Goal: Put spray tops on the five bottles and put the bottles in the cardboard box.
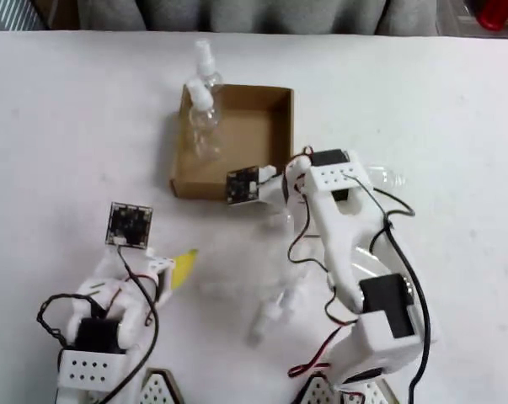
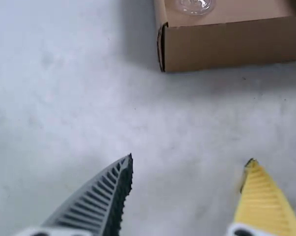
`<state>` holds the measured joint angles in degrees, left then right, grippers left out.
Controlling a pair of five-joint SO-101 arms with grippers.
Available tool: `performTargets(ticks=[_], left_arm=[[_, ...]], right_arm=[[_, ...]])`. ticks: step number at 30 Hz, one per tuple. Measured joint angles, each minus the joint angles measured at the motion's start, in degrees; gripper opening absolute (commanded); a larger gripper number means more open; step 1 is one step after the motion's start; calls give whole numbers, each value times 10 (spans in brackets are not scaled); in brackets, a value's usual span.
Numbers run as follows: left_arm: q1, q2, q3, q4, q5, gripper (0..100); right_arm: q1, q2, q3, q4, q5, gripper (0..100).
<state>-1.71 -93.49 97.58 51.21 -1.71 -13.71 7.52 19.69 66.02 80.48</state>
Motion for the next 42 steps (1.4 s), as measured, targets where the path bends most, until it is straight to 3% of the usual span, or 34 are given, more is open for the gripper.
performTargets(ticks=[5, 12, 18, 23, 29, 33, 37, 42], left_arm=[[0, 0, 0, 0, 0, 331], [0, 0, 0, 0, 0, 331], [0, 0, 0, 0, 0, 331], [0, 0, 0, 0, 0, 331], [0, 0, 0, 0, 0, 331], [0, 0, 0, 0, 0, 331], [0, 0, 0, 0, 0, 331], [-22, 0, 0, 0, 0, 331]], right_arm=[[0, 4, -1, -17, 3, 13], [5, -62, 0, -18, -32, 19], [10, -192, 0, -17, -132, 15], [-16, -287, 0, 28, -273, 15], [-114, -341, 0, 135, -496, 15], [-162, -349, 0, 145, -663, 15], [-208, -349, 11, 105, -818, 15], [-239, -349, 98, -19, -942, 15]])
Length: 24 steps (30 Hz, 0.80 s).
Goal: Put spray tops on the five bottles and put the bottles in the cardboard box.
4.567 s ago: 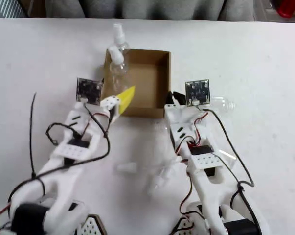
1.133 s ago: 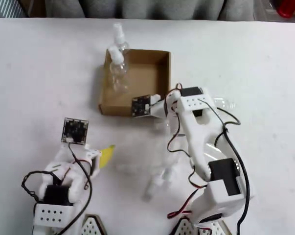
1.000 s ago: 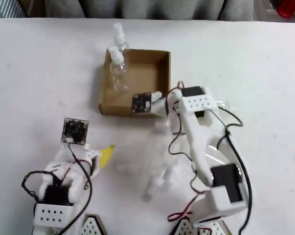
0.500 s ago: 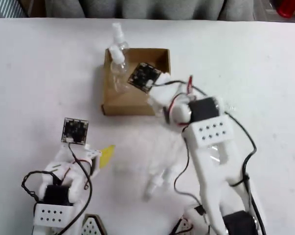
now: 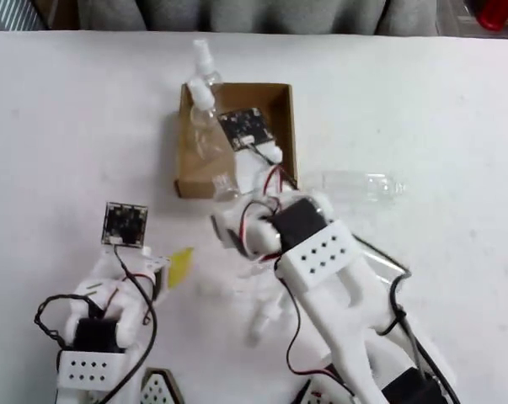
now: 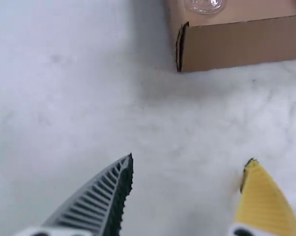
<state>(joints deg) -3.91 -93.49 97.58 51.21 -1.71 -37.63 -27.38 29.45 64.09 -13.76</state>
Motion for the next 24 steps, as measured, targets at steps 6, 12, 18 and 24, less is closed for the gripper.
performTargets(ticks=[6, 12, 18, 24], left_arm=[[-7, 0, 0, 0, 0, 331], [-7, 0, 0, 0, 0, 331], [-7, 0, 0, 0, 0, 331], [-7, 0, 0, 0, 0, 331]], right_arm=[[-19, 0, 119, -171, -36, 15], [-20, 0, 163, -214, -36, 15], [-21, 0, 199, -216, 5, 15], [-11, 0, 223, -221, 22, 159]])
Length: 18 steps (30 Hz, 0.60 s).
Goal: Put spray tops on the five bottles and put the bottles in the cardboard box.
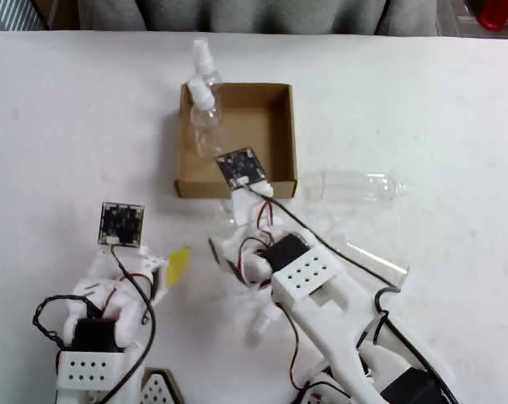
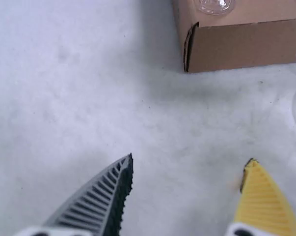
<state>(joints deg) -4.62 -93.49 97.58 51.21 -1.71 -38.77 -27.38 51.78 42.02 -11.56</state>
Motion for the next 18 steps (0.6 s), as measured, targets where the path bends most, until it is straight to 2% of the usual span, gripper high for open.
performTargets(ticks=[2, 9, 14, 18], left_arm=[[0, 0, 0, 0, 0, 331], [0, 0, 0, 0, 0, 331], [0, 0, 0, 0, 0, 331], [0, 0, 0, 0, 0, 331]], right_arm=[[7, 0, 0, 0, 1, 194], [8, -2, -3, 29, 9, 202], [5, -2, -51, 126, 76, 207], [6, -2, -69, 164, 89, 300]])
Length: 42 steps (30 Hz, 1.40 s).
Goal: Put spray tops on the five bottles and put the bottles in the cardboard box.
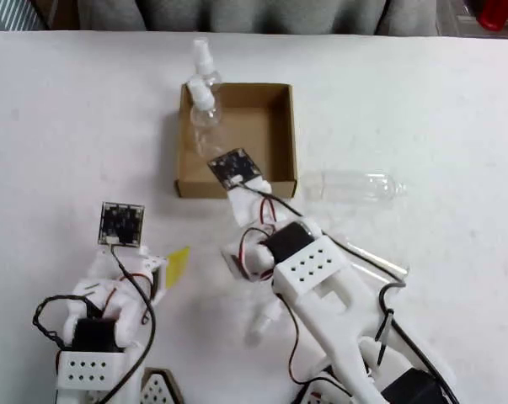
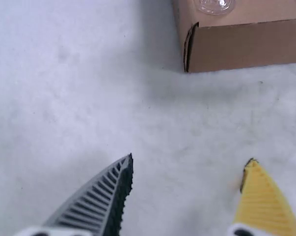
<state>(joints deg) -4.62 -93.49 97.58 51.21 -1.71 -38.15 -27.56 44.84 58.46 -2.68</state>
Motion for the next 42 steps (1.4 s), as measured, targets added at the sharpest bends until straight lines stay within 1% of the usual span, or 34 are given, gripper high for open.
performTargets(ticks=[3, 9, 12, 17, 19, 25, 28, 32, 35, 38, 42], left_arm=[[0, 0, 0, 0, 0, 331], [0, 0, 0, 0, 0, 331], [0, 0, 0, 0, 0, 331], [0, 0, 0, 0, 0, 331], [0, 0, 0, 0, 0, 331], [0, 0, 0, 0, 0, 331], [0, 0, 0, 0, 0, 331], [0, 0, 0, 0, 0, 331], [0, 0, 0, 0, 0, 331], [-2, 0, 0, 0, 0, 331], [-12, 0, 0, 0, 0, 331]], right_arm=[[0, 0, -1, 19, 1, 363], [0, 0, -3, 47, 12, 368], [1, -3, -18, 83, 65, 357], [0, -2, -67, 198, 169, 219], [0, -2, -85, 232, 211, 179], [-1, -13, -104, 258, 307, 166], [-11, -51, -100, 267, 321, 166], [-63, -136, -60, 274, 323, 164], [-95, -193, -18, 271, 324, 118], [-113, -215, 16, 253, 328, 84], [-131, -219, 42, 222, 344, 84]])
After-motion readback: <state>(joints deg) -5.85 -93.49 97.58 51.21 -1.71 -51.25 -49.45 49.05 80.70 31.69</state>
